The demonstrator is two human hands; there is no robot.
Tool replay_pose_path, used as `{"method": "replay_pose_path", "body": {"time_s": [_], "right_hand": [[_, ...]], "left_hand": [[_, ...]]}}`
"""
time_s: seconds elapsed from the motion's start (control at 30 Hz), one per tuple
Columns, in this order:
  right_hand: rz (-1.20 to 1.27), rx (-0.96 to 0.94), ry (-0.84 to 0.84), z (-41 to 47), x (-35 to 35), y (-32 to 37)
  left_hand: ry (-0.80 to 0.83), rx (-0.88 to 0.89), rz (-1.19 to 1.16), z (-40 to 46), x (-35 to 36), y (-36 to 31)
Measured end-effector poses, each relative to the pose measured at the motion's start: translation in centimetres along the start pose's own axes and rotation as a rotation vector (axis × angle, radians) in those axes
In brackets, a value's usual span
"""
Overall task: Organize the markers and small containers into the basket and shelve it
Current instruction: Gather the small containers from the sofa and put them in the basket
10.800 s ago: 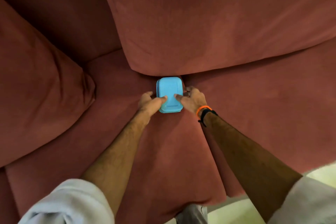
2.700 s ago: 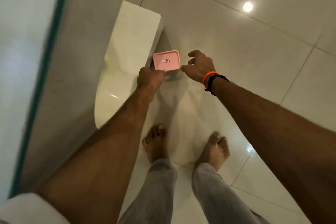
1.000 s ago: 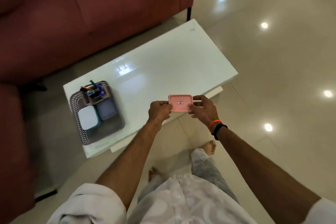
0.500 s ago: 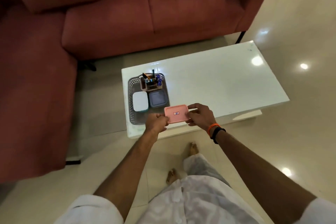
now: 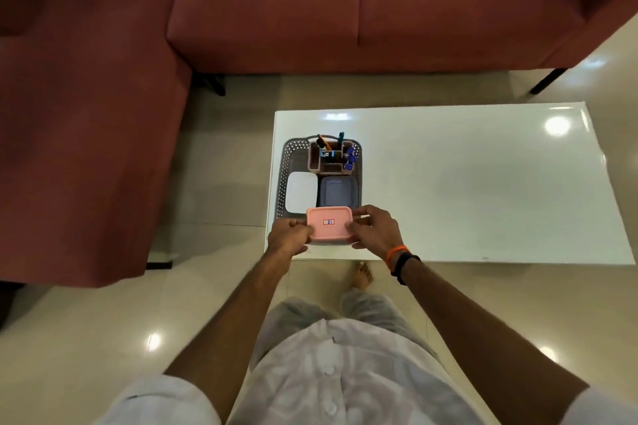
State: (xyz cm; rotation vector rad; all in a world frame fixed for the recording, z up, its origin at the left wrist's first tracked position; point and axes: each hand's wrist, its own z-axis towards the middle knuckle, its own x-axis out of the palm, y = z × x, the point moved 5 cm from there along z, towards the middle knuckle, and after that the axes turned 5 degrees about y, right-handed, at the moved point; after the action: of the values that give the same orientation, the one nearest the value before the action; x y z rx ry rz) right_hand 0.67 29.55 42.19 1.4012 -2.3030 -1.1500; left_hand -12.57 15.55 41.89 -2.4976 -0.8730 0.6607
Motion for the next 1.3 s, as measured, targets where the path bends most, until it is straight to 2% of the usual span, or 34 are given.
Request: {"method": "replay_pose_path", "body": {"time_s": [0.3, 0.6, 0.83, 1.03, 1.3], "right_hand": [[-0.063, 0.104, 0.021, 4.9, 3.6, -2.1], [-0.159, 0.272, -0.04, 13.4, 8.2, -9.7], [-0.207, 0.297, -0.106, 18.5, 9.4, -12.4], [-0.326, 0.334, -0.09, 20.4, 9.7, -12.5], [-0.303, 0.374, -0.057, 19.9, 8.9, -10.8]], "left_hand": [[0.036, -0.084, -0.01, 5.5, -1.1, 1.5], [0.093, -0.187, 0.069, 16.3, 0.5, 7.8], [0.17, -0.183, 0.114, 22.0, 2.5, 9.1], [0.194, -0.171, 0.194, 23.7, 3.3, 8.7], [0.24, -0.155, 0.266, 22.7, 2.7, 6.7]]}}
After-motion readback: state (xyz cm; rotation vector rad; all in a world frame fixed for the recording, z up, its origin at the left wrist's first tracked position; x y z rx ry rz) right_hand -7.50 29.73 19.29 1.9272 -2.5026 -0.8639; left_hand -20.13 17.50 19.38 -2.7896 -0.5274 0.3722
